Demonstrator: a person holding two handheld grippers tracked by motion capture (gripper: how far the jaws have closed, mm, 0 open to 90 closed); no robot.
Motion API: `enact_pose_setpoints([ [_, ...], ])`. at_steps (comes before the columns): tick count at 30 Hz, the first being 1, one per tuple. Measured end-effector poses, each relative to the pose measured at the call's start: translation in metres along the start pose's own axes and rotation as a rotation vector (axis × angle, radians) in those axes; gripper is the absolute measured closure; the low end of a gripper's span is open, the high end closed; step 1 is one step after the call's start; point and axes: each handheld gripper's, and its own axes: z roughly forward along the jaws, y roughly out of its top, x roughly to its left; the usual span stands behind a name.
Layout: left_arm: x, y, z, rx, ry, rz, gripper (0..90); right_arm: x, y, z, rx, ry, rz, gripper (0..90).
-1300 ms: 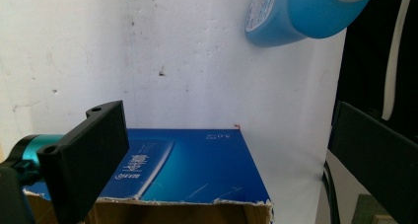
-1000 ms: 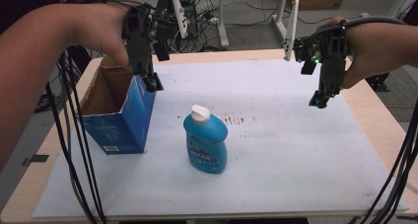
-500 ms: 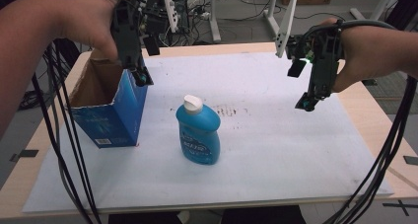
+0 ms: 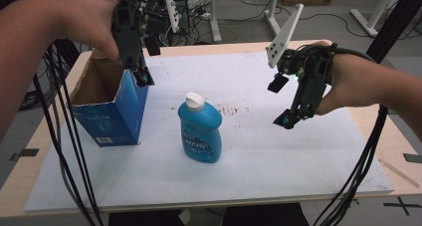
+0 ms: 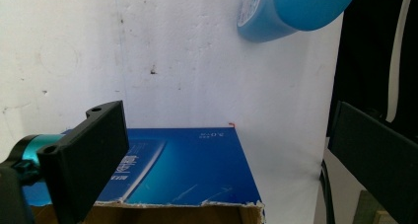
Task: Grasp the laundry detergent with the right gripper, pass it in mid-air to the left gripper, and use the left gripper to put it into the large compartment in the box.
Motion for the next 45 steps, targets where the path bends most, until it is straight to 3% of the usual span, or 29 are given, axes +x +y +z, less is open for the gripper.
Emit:
enact_pose_setpoints([
  [10,-0.003,-0.002,0.0,-0.008,0.006,0.0,1.8,0.011,-0.003,0.038,-0.118,0.024,0.018,2.5],
  [15,-0.005,-0.003,-0.001,-0.011,0.009,0.002,1.8,0.013,-0.004,0.047,-0.154,0.026,0.03,2.5],
  [17,-0.005,-0.003,-0.001,-0.014,0.009,0.003,1.8,0.014,-0.003,0.055,-0.193,0.013,0.033,2.5],
  [25,-0.006,-0.005,0.001,-0.02,0.009,-0.001,1.8,0.018,-0.002,0.076,-0.248,0.008,0.075,2.5],
  [38,-0.009,-0.008,0.003,-0.028,0.005,0.007,1.8,0.023,0.009,0.111,-0.383,0.014,0.119,2.5],
  [45,-0.01,-0.009,0.003,-0.035,0.008,0.01,1.8,0.023,0.013,0.126,-0.466,-0.008,0.143,2.5],
])
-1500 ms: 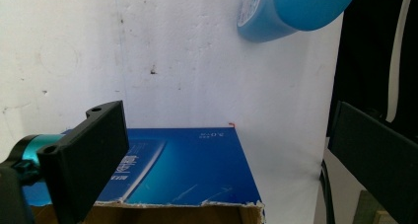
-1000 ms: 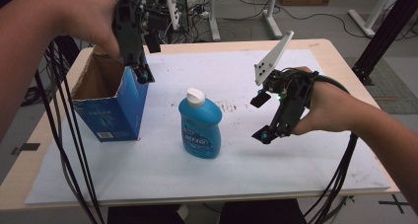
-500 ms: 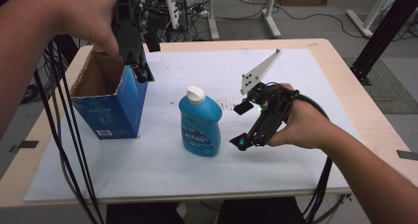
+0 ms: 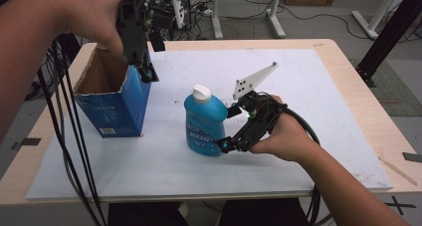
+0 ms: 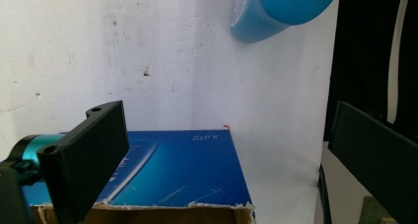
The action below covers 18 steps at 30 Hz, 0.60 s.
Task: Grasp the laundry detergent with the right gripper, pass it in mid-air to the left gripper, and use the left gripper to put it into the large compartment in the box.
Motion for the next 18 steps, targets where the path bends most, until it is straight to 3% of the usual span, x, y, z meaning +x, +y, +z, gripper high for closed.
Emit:
enact_pose_setpoints([
  [8,-0.001,-0.001,0.0,0.001,-0.001,0.0,1.8,0.0,-0.003,0.014,-0.068,-0.011,0.025,2.6],
  [18,0.0,-0.003,0.002,0.002,-0.006,-0.001,1.8,0.003,-0.007,0.025,-0.121,-0.045,0.023,3.0],
])
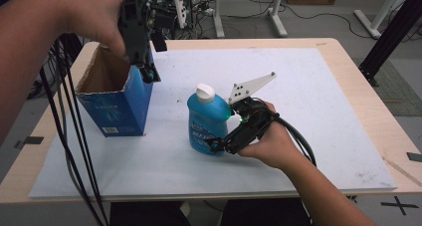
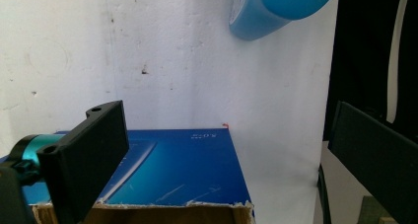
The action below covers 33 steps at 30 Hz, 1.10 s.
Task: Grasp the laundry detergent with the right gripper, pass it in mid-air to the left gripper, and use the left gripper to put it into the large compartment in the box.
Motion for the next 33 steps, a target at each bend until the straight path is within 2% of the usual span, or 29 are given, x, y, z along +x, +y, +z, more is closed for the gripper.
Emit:
enact_pose_setpoints([
  [5,0.0001,-0.0006,0.0017,-0.002,-0.004,-0.001,1.8,0.0016,-0.001,0.0039,-0.053,-0.025,0.005,4.6],
  [8,0.0002,-0.0015,0.0025,0.0,-0.005,-0.001,1.8,0.0023,-0.0019,0.006,-0.078,-0.036,-0.013,6.8],
  [13,0.0003,-0.0034,0.0028,0.001,-0.006,-0.009,1.8,0.0023,-0.0032,0.0077,-0.105,-0.026,-0.009,12.5],
  [33,0.0008,0.0003,0.0052,0.006,-0.01,-0.003,1.8,0.0031,-0.0064,0.009,-0.131,-0.07,-0.036,20.6],
])
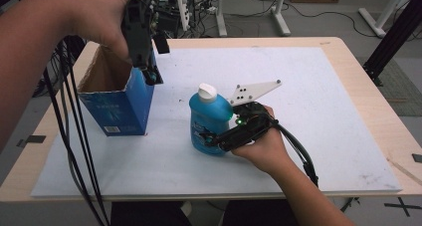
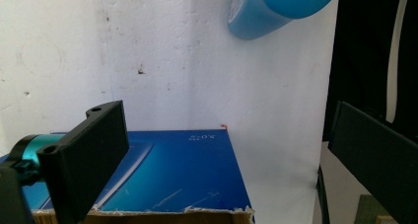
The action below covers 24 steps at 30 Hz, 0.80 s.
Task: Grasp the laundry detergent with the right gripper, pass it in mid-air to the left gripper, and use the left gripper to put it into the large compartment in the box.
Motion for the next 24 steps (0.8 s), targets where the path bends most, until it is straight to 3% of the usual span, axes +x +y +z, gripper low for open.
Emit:
enact_pose_setpoints([
  [18,0.0004,-0.0009,0.0006,0.006,0.002,-0.005,1.8,0.0039,-0.003,0.0031,-0.04,-0.002,-0.02,36.1],
  [24,-0.0003,-0.0004,0.001,0.01,0.006,-0.003,1.8,0.0084,-0.0032,0.0032,-0.05,-0.011,-0.057,44.1],
])
